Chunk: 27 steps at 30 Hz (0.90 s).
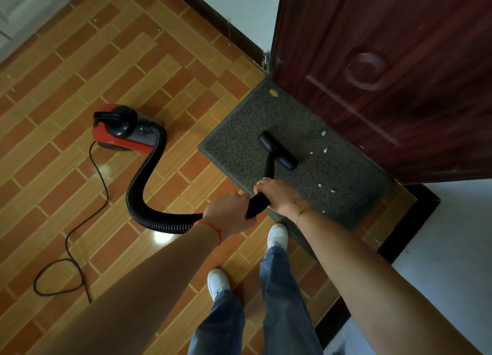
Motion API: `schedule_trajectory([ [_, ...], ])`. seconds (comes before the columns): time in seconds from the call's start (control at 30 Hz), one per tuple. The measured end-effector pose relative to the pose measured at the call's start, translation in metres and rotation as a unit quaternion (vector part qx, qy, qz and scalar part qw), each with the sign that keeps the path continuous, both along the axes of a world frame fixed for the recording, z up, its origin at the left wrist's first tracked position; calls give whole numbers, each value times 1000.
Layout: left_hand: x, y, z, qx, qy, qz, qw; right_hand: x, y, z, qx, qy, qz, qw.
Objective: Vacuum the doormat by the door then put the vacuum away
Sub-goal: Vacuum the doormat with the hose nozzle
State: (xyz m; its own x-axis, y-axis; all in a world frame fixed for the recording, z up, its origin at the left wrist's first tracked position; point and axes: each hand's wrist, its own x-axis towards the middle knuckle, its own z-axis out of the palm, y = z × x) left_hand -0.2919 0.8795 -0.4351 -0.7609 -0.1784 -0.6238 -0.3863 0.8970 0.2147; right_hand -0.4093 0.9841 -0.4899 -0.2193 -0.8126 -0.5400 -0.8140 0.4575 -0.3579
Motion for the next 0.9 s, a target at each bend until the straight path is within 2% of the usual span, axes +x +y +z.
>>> schedule_trajectory([
  [0.57,-157,18,-11,19,11,38,999,-165,10,-15,-7,19,42,999],
  [0.9,-204,24,-13,29,21,49,998,-214,14,-18,-9,19,51,999],
])
